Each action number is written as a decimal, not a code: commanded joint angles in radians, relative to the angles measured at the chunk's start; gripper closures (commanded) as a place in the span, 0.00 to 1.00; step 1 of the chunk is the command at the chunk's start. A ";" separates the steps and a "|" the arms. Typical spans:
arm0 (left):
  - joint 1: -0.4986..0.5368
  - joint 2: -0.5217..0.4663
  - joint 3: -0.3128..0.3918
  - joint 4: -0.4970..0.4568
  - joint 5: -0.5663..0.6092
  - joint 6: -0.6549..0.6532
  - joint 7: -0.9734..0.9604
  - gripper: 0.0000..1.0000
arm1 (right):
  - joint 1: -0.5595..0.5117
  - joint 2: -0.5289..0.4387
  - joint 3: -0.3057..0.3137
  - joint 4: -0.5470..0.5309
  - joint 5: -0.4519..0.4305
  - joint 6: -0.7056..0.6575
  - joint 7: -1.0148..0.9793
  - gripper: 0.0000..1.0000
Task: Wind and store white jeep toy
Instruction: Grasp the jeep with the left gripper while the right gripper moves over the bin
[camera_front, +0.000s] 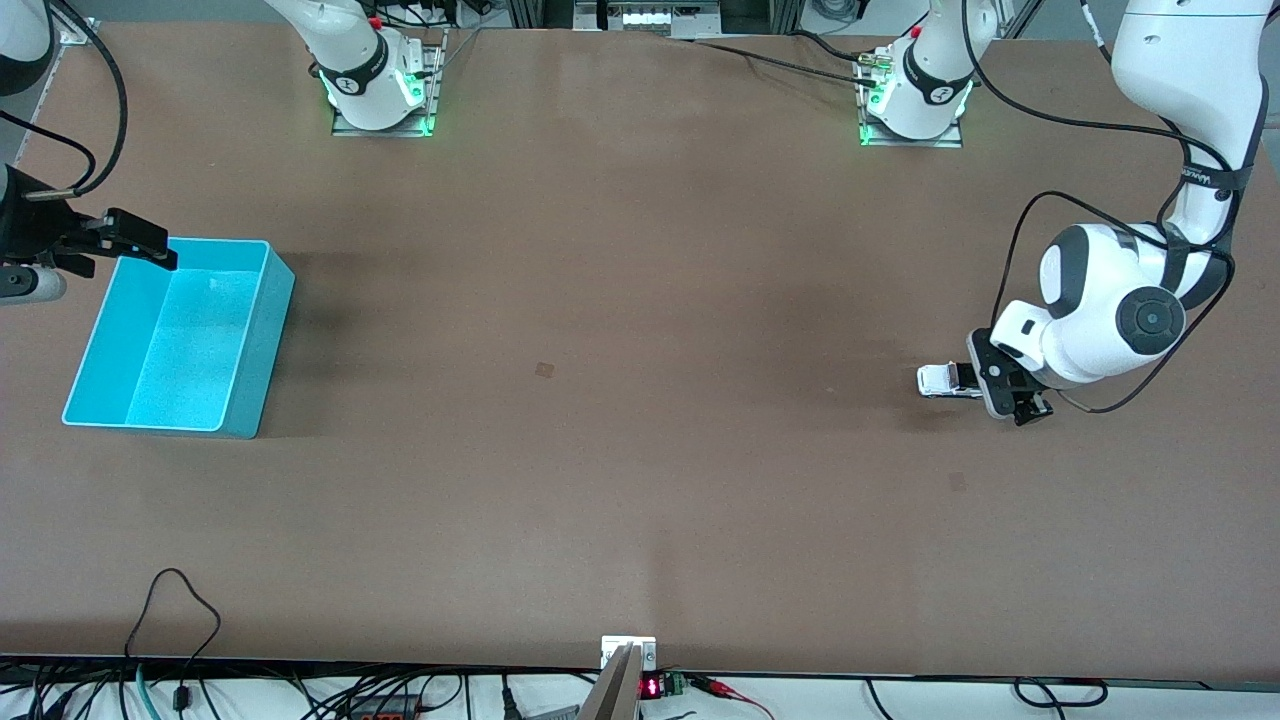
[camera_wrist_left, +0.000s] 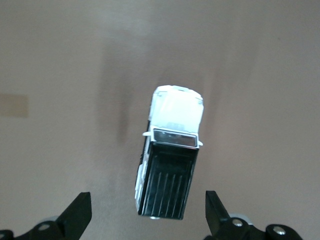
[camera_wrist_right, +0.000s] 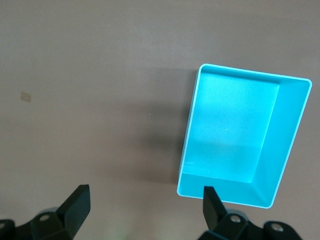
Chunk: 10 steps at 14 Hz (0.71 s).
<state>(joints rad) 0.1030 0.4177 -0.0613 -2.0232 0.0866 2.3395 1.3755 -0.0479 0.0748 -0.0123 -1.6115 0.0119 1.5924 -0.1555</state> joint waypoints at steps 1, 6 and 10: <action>0.011 -0.007 -0.024 -0.046 0.010 0.056 0.114 0.00 | -0.007 0.005 0.005 0.010 0.020 -0.002 -0.004 0.00; 0.011 0.013 -0.038 -0.063 0.010 0.080 0.149 0.00 | -0.004 0.019 0.005 0.010 0.020 -0.002 -0.007 0.00; 0.024 0.013 -0.038 -0.074 0.010 0.080 0.151 0.00 | -0.001 0.025 0.005 0.010 0.019 -0.003 -0.009 0.00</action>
<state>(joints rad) 0.1053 0.4382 -0.0914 -2.0798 0.0866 2.4041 1.5018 -0.0471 0.0968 -0.0112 -1.6115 0.0121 1.5924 -0.1568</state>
